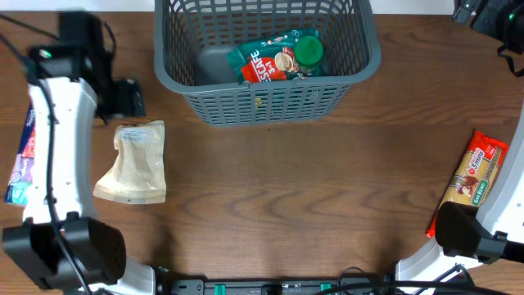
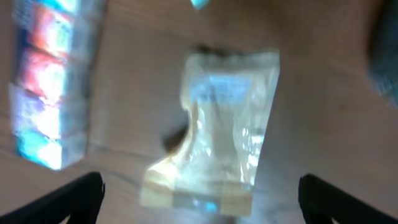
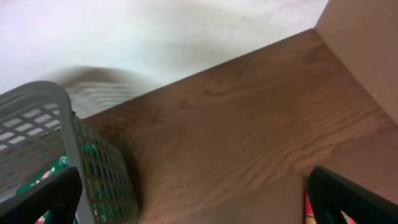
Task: Pack container
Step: 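Lower the left gripper onto the beige foil pouch and grasp it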
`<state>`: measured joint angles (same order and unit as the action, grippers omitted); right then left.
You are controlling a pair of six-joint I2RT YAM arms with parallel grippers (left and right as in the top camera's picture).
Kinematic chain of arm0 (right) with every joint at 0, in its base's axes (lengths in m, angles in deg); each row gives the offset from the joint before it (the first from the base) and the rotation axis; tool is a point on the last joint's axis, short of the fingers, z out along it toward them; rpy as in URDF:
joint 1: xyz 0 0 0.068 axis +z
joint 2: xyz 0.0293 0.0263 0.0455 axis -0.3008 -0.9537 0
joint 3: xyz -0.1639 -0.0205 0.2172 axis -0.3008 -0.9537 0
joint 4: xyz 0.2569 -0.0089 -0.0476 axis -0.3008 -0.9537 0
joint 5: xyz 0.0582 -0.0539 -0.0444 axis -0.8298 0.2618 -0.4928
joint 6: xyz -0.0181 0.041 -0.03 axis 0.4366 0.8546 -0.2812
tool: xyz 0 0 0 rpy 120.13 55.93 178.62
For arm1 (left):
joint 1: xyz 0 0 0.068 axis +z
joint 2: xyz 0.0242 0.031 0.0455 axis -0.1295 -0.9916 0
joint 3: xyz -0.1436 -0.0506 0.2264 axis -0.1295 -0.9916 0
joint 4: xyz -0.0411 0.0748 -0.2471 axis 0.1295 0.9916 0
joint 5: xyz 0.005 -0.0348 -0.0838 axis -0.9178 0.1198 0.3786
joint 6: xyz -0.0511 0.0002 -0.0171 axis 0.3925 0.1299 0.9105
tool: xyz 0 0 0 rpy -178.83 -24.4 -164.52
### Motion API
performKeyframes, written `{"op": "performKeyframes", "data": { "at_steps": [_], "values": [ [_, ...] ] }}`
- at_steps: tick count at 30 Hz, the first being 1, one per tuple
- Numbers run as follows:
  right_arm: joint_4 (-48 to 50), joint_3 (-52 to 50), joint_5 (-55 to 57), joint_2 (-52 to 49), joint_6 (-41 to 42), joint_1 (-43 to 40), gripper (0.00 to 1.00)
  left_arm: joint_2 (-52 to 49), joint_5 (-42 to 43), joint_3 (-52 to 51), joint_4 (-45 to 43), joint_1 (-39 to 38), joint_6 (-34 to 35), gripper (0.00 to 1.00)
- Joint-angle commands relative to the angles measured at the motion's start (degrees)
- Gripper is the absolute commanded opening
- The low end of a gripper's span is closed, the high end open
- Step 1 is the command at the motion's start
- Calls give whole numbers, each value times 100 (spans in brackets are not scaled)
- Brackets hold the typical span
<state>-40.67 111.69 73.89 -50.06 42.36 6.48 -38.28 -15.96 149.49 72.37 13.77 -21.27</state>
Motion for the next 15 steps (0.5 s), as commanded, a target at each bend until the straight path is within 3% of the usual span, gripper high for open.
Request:
{"op": "performKeyframes", "data": {
  "at_steps": [1, 8, 15],
  "values": [
    [-26, -109, -42, -63, -57, -20, 99, 634, 275, -1340, -719, 26, -227, 98],
    [-26, -396, -44, -68, -59, -20, 99, 1034, 935, -3254, -2277, 203, -627, 98],
    [-96, -649, -83, -68, -168, -13, 99, 925, 1187, -3755, -3071, 682, -872, 98]
  ]
}}
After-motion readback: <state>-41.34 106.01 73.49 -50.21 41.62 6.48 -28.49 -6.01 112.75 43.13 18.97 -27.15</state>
